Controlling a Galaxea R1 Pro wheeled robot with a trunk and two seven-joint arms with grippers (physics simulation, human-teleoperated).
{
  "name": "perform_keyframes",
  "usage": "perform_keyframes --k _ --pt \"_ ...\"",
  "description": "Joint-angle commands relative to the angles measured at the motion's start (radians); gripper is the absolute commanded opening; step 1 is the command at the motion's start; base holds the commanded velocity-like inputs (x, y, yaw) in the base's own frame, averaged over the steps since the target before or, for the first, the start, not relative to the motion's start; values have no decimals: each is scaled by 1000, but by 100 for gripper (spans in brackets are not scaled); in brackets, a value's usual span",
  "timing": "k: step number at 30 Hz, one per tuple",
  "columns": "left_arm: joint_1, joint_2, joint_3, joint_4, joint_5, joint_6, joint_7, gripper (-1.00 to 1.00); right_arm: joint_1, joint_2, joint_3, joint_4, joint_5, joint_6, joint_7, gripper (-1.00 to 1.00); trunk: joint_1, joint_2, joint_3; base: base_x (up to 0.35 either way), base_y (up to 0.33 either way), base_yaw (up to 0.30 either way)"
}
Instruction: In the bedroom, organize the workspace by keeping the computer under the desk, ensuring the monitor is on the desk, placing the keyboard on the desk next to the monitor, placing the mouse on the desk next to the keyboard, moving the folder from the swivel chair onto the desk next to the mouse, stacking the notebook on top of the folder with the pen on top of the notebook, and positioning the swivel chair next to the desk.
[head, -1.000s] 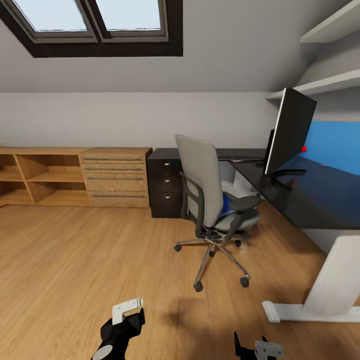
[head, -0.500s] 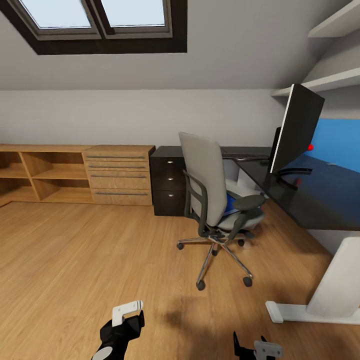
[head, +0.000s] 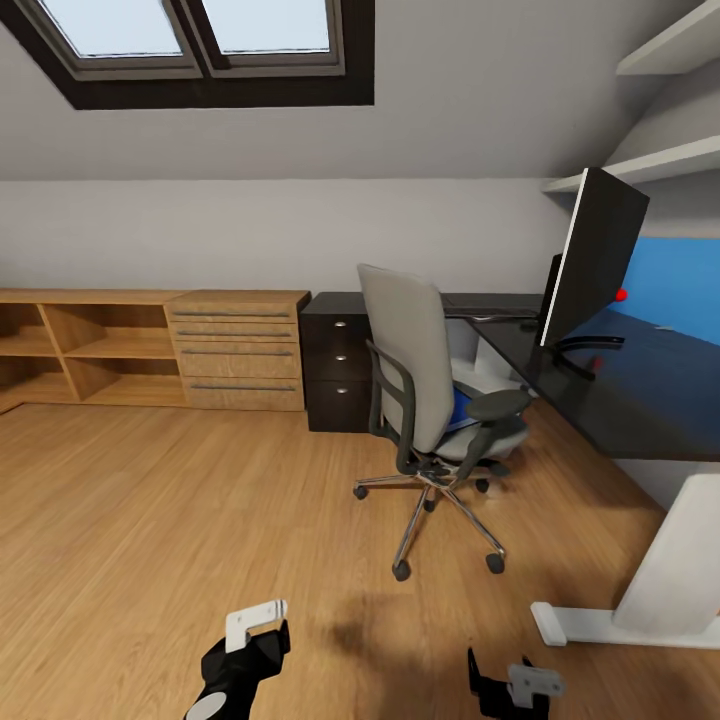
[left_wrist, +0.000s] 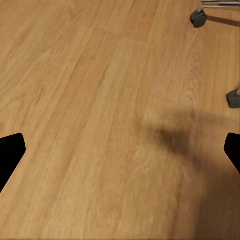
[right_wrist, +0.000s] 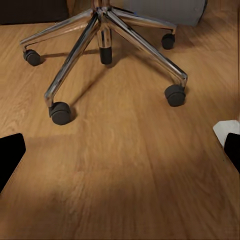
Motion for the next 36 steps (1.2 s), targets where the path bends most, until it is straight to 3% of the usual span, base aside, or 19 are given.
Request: perform_keyframes --k 1,2,5,8,10,15,16,18,20,21,24,27,36 --pt "0 -2 -1 -2 10 2 9 100 -2 -1 -6 -21 -2 22 1 100 0 0 -1 0 0 0" --pt "0 -3 -1 -2 10 3 10 100 -6 -5 -7 -44 -3 56 -1 100 0 0 -1 0 0 0" --pt "-46 -15 -1 -1 12 57 10 100 -75 -38 -10 -177 -8 419 -10 100 0 0 -1 0 0 0" --pt "-106 -15 -1 -1 15 155 11 100 -184 -50 -14 -202 -8 607 -12 100 0 0 -1 0 0 0" --pt "-138 -15 0 -1 18 191 11 100 -239 -57 -17 -189 -8 656 -13 100 0 0 -1 0 0 0" --pt "-174 -15 -2 -7 57 222 10 100 -342 -64 -20 -107 -8 713 -14 100 0 0 -1 0 0 0" --pt "-182 -15 -28 -14 95 228 8 100 -424 -79 -21 -54 -9 762 -15 100 0 0 -1 0 0 0" --pt "-184 -15 -62 -37 110 229 7 100 -460 -90 -21 -33 -9 788 -15 100 0 0 -1 0 0 0" --pt "-185 -15 -84 -63 116 230 6 100 -475 -97 -22 -25 -9 798 -15 100 0 0 -1 0 0 0" --pt "-184 -15 -127 -96 122 231 5 100 -490 -109 -22 -16 -10 808 -15 100 0 0 -1 0 0 0" --pt "-183 -15 -156 -114 126 232 4 100 -498 -115 -24 -12 -10 811 -14 100 0 0 -1 0 0 0" --pt "-183 -15 -159 -116 126 232 4 100 -499 -116 -23 -12 -9 808 -13 100 0 0 -1 0 0 0" --pt "-183 -15 -160 -118 127 233 6 100 -500 -118 -23 -13 -10 747 -12 100 4 -2 -36 0 0 0"
